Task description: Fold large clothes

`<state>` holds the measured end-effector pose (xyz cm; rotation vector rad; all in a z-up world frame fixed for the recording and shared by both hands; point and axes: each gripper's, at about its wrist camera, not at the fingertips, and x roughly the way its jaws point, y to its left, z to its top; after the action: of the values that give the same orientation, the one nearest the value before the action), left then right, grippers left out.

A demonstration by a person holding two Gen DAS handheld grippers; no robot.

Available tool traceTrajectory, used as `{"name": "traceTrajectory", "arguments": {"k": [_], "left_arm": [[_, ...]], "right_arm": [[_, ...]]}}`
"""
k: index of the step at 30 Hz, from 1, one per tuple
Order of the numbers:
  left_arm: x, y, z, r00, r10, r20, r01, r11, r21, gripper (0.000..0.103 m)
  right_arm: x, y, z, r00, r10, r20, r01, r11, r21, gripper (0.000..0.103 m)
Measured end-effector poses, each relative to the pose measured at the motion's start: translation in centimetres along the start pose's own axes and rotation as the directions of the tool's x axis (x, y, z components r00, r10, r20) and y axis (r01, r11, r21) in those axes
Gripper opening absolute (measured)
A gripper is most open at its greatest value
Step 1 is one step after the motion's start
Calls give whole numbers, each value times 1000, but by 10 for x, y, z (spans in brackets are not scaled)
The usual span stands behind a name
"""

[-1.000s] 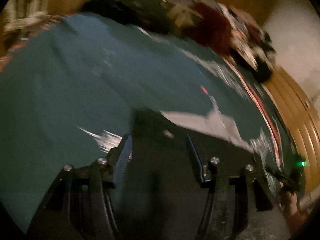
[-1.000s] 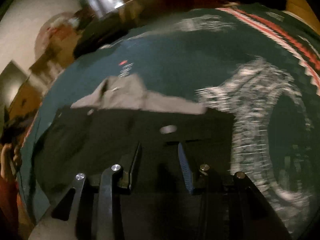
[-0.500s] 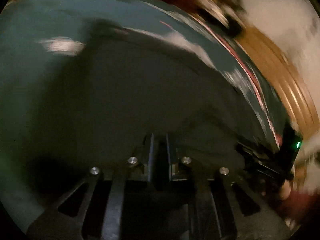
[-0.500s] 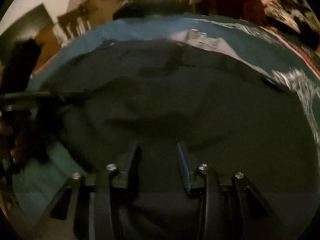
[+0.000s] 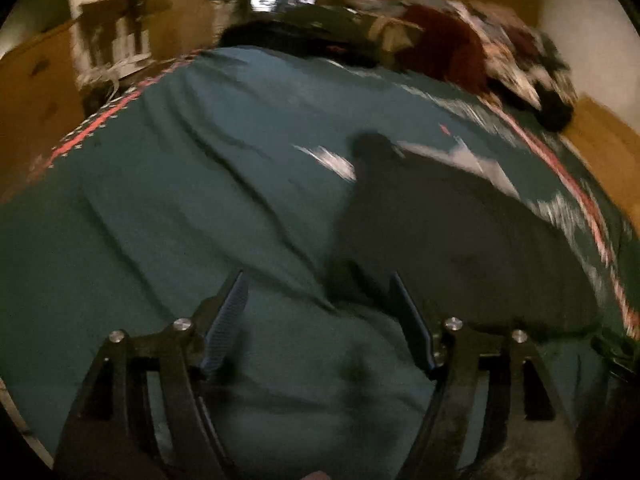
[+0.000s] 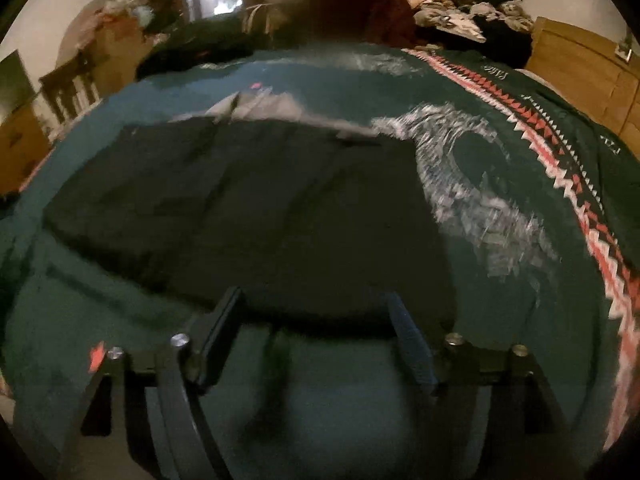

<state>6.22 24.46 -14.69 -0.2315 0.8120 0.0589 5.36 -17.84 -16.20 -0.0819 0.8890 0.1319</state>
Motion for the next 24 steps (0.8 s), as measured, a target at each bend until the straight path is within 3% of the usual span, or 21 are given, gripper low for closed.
{"name": "traceTrajectory", "arguments": {"k": [5,6,8,10,12,16,24], "left_arm": [[45,-42,-28,992,59,-110,-57,998,20,75],[50,-47,-32,989,94,-113,-90,995,36,82],[55,-52,-33,981,168,-103,-160,984,80,86],[57,-40,-26,979,155,-132,-152,988,35,91],[63,-49,-24,972,167,-166,-166,986,22,103],[67,-44,-19,968,171,-184,-170,985,22,103],[61,-48,-28,973,187,-137,-188,982,10,103]], "right_arm": [[14,31,-40,996,-72,-52,69,996,-53,77],[19,34,-46,994,-89,-56,86,995,-52,77],[31,32,-55,993,-99,-67,98,995,-19,86],[36,29,-60,991,-121,-52,121,993,13,94],[38,27,-60,990,-128,-58,129,991,23,101],[43,19,-55,993,-93,-79,97,994,46,103],[49,17,-49,989,-73,-130,84,993,78,103]]}}
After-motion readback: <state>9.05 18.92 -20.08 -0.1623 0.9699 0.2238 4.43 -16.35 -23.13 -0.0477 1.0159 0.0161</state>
